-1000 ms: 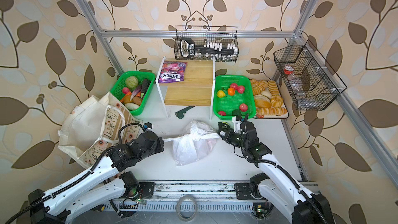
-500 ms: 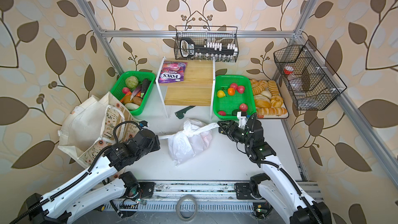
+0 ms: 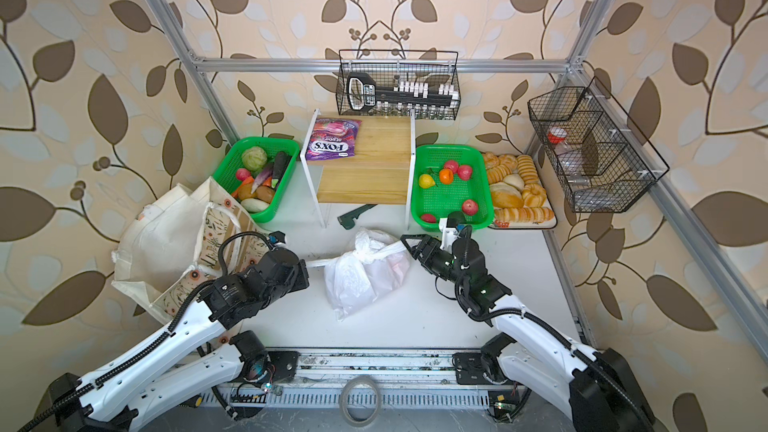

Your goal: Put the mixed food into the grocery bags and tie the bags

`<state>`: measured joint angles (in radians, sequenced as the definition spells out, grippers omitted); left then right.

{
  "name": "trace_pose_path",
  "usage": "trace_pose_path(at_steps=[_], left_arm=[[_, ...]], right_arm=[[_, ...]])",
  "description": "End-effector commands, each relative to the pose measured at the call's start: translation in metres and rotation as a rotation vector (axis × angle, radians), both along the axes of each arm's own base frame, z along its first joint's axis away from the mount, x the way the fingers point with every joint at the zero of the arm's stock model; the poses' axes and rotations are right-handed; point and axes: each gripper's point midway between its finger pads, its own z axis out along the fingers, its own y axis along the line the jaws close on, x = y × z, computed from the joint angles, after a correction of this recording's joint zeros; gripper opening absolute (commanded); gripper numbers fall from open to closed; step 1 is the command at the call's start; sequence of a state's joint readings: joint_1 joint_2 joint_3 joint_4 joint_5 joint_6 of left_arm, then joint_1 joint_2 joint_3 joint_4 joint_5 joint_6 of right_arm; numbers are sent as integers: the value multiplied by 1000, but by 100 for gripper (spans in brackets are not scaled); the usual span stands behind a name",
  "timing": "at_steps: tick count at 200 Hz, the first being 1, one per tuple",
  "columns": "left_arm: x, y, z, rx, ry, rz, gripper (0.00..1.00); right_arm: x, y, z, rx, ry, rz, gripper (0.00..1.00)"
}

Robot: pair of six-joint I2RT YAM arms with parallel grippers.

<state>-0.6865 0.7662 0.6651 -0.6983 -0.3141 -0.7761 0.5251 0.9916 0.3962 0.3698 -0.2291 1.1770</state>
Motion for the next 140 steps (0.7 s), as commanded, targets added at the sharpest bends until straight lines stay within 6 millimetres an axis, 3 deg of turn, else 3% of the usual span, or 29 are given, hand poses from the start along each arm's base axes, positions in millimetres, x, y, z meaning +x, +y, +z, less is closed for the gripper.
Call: trace_pose_path(at_steps=[1,34,50,68,82,108,140], left_arm=[[3,-1,16,-8,-29,-9,0],[3,0,20,-9,-36,-5,0],[2,1,21,-10,-39,-2,0],[1,1,21,-12,-38,-4,0],[0,2,20,-10,-34,-5,0],[-2,8,18,9,-30,14,0],[-8,28,10,72,-13,81,0]], right_arm=[[12,7,12,56,-51,-54,77],[11,27,7,38,-59,-4,64],[12,25,2,20,-57,-20,48],[13,22,0,0,-58,-39,17],[15,17,0,-25,-69,-55,0],[16,4,1,-93,-84,-92,0],[21,-32,-3,-132,-58,-189,0]])
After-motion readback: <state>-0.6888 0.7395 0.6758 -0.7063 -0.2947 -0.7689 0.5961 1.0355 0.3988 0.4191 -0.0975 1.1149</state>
